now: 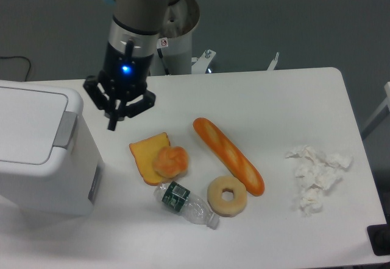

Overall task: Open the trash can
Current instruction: 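Lower the gripper onto the front edge of the trash can lid, then push the lid up and back with the gripper to open it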

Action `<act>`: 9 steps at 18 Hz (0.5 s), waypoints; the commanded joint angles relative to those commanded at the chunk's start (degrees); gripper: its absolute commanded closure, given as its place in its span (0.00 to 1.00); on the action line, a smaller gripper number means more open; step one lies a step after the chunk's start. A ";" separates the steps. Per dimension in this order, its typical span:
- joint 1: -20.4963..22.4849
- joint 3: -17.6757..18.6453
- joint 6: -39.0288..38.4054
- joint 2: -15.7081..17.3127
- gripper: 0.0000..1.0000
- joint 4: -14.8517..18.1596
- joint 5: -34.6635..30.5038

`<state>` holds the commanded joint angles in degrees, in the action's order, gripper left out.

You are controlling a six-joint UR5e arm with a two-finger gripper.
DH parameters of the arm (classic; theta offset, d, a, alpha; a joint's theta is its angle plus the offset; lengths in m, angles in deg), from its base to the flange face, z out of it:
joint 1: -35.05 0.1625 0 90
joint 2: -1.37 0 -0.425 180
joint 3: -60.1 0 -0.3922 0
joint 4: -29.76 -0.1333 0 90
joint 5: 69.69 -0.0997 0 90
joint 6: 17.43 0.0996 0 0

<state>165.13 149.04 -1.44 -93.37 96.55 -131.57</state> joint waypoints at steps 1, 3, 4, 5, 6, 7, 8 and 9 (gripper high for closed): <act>-0.35 -0.09 0.09 -0.09 0.89 0.00 0.35; -1.75 -0.26 0.00 -0.53 0.89 0.09 0.44; -2.28 -0.26 0.00 -0.53 0.89 0.09 0.44; -2.37 -0.26 0.00 -0.53 0.89 0.00 0.44; -2.72 -0.26 0.00 -0.88 0.89 0.00 0.44; -3.33 -0.26 0.00 -1.05 0.89 0.00 0.44; -3.77 -0.26 0.00 -1.32 0.89 0.00 0.44; -4.13 -0.26 -0.09 -1.41 0.89 0.00 0.44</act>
<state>161.00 148.78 -1.52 -94.78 96.55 -131.13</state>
